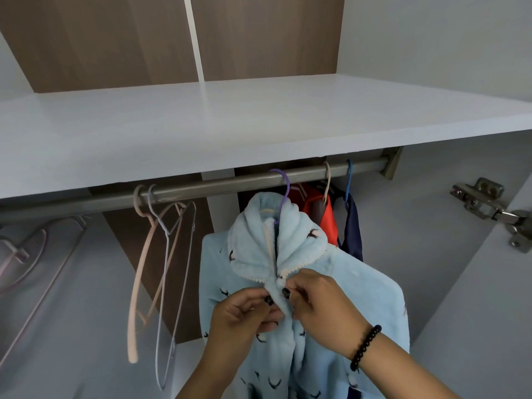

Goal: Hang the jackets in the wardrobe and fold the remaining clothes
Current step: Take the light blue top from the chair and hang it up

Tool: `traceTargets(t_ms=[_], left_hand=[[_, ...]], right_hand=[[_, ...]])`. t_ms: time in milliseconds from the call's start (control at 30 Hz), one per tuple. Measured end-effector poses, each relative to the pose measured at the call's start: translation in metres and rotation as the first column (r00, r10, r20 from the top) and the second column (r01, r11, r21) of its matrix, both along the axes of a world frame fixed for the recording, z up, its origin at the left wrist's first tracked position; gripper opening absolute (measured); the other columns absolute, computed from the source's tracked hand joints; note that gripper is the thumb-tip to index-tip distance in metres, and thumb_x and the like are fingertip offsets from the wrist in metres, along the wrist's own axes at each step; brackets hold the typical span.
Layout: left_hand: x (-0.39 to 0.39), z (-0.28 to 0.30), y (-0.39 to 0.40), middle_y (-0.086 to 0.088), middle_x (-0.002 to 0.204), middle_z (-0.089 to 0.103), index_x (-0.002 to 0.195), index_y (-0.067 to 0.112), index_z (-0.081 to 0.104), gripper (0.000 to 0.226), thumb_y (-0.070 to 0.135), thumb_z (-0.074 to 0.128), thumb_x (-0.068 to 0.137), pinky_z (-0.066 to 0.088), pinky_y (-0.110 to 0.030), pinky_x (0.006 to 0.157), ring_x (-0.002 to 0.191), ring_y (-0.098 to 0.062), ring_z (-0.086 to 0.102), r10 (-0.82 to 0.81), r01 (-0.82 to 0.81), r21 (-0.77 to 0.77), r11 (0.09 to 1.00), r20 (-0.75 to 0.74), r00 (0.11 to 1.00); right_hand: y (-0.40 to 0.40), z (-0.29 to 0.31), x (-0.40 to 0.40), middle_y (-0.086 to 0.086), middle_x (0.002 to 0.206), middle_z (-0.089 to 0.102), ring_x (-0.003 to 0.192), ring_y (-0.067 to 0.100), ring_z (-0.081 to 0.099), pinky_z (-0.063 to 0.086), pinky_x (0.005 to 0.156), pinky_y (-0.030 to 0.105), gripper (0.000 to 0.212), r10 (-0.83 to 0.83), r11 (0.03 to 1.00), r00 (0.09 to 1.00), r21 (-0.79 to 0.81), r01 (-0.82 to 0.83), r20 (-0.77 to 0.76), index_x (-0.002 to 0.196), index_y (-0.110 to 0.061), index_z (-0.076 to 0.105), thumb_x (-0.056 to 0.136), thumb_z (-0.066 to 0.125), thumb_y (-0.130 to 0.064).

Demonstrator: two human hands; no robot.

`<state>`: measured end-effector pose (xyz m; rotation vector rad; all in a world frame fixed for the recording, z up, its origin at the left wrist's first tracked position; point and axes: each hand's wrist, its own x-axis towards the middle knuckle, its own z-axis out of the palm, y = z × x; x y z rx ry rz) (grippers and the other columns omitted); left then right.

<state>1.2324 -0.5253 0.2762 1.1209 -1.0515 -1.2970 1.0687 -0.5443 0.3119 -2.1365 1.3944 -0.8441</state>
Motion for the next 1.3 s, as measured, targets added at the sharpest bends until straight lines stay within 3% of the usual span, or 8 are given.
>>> traceTargets(t_ms=[100,200,267,367,633,1000,1200,1300], left_hand=[[-0.001,0.004,-0.004,-0.019,0.076,0.074,0.077,0.013,0.079,0.014,0.010,0.081,0.063,0.054,-0.023,0.053,0.066,-0.023,0.073,0.016,-0.016,0.012,1.000,-0.037,0.999],[0.002,0.005,-0.011,-0.016,0.072,0.073,0.070,0.018,0.078,0.027,0.028,0.084,0.046,0.052,-0.021,0.050,0.061,-0.020,0.071,0.006,-0.006,0.021,1.000,-0.010,1.000],[0.002,0.006,-0.016,-0.015,0.072,0.074,0.069,0.018,0.078,0.028,0.031,0.084,0.046,0.052,-0.020,0.051,0.061,-0.018,0.071,-0.017,0.016,0.043,0.999,0.014,1.000],[0.003,0.007,-0.023,-0.014,0.071,0.073,0.068,0.017,0.077,0.030,0.033,0.086,0.045,0.051,-0.020,0.052,0.059,-0.014,0.069,-0.046,0.044,0.111,0.993,0.017,0.999],[-0.002,0.016,-0.038,-0.010,0.087,0.073,0.085,0.007,0.078,0.040,0.033,0.088,0.056,0.055,-0.026,0.069,0.079,-0.016,0.070,-0.217,0.248,0.243,0.938,-0.147,0.965],[0.004,0.030,-0.052,-0.009,0.071,0.072,0.065,0.012,0.077,0.038,0.041,0.086,0.042,0.057,-0.024,0.068,0.066,-0.012,0.067,-0.144,0.131,0.184,0.974,0.057,0.988],[0.010,0.037,-0.054,0.000,0.062,0.071,0.057,0.017,0.074,0.025,0.039,0.082,0.049,0.048,-0.012,0.053,0.056,-0.002,0.065,-0.144,0.121,0.129,0.984,0.183,0.972],[0.012,0.035,-0.052,-0.002,0.059,0.070,0.063,0.008,0.074,0.032,0.038,0.080,0.054,0.047,-0.013,0.051,0.053,-0.002,0.063,-0.119,0.098,0.121,0.988,0.186,0.975]], right_hand=[[0.000,0.001,0.001,-0.008,0.070,0.043,0.066,0.010,0.047,0.043,0.063,0.025,0.041,0.025,0.999,0.999,-0.043,-0.026,-0.029,0.061,-0.027,0.033,0.092,0.045,-0.003],[0.002,0.000,0.003,-0.008,0.073,0.043,0.069,0.010,0.046,0.043,0.065,0.027,0.040,0.043,0.998,0.998,-0.039,-0.045,-0.043,0.063,-0.029,0.033,0.092,0.043,-0.003],[0.004,0.000,0.002,-0.009,0.076,0.043,0.068,0.007,0.045,0.043,0.064,0.027,0.035,0.046,0.998,0.998,-0.031,-0.047,-0.046,0.066,-0.029,0.038,0.090,0.044,-0.004],[0.010,-0.004,0.004,-0.009,0.082,0.045,0.069,0.010,0.050,0.048,0.062,0.032,0.001,0.019,0.997,0.996,-0.070,-0.025,-0.085,0.081,-0.020,0.052,0.082,0.052,-0.020],[0.013,-0.011,0.019,-0.004,0.065,0.052,0.041,0.013,0.047,0.034,0.035,0.018,0.016,-0.298,0.845,0.947,-0.493,0.205,-0.117,0.067,-0.015,0.061,0.069,0.072,-0.026],[0.001,-0.014,0.027,-0.001,0.063,0.053,0.042,0.014,0.049,0.034,0.034,0.019,0.023,-0.350,0.778,0.932,-0.584,0.233,-0.095,0.064,-0.012,0.059,0.060,0.079,-0.023],[-0.006,-0.015,0.031,-0.001,0.060,0.053,0.038,0.015,0.047,0.037,0.033,0.019,0.024,-0.334,0.774,0.938,-0.595,0.216,-0.094,0.059,-0.011,0.058,0.056,0.080,-0.020],[-0.008,-0.014,0.031,-0.001,0.057,0.051,0.034,0.016,0.044,0.038,0.031,0.021,0.025,-0.305,0.792,0.945,-0.583,0.183,-0.118,0.056,-0.011,0.056,0.053,0.080,-0.018]])
